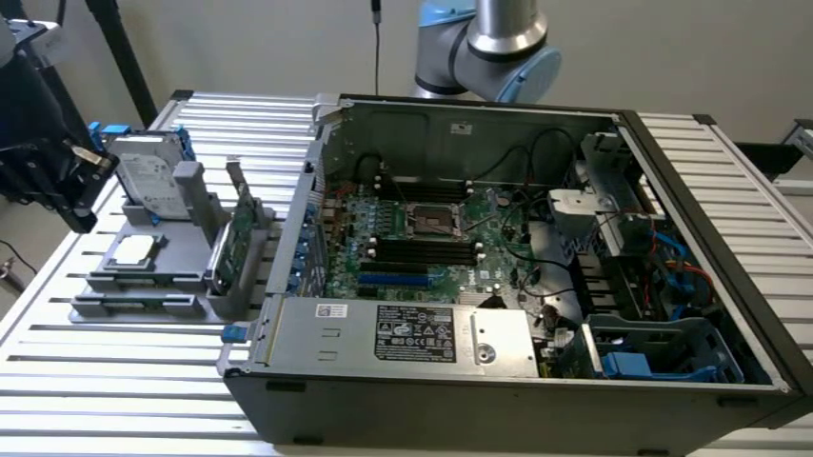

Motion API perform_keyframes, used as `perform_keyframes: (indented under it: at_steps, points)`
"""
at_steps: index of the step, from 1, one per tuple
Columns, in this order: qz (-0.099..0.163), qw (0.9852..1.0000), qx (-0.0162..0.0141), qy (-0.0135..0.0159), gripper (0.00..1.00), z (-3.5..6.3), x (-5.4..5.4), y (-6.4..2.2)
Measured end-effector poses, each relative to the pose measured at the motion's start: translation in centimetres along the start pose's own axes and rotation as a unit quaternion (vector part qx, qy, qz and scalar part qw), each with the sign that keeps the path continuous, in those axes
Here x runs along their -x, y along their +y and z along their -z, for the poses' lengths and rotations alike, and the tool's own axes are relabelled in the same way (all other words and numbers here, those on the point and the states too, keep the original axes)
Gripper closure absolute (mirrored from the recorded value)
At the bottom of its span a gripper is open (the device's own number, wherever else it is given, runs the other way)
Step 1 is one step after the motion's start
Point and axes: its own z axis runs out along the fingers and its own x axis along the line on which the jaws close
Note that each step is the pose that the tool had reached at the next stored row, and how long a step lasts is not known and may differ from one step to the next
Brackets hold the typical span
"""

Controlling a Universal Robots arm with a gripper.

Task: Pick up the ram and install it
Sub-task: 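Pick up the ram and move it above insertion slot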

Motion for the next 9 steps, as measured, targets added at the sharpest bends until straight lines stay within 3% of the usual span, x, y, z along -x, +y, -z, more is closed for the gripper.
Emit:
perform_keyframes:
  at_steps: [6, 9]
  points:
    - [0.0, 1.0, -0.0001, 0.0, 0.89, -0.01, -0.01, 0.0]
    - [0.02, 0.9998, -0.0008, 0.0009, 0.89, -0.09, -0.01, 0.0]
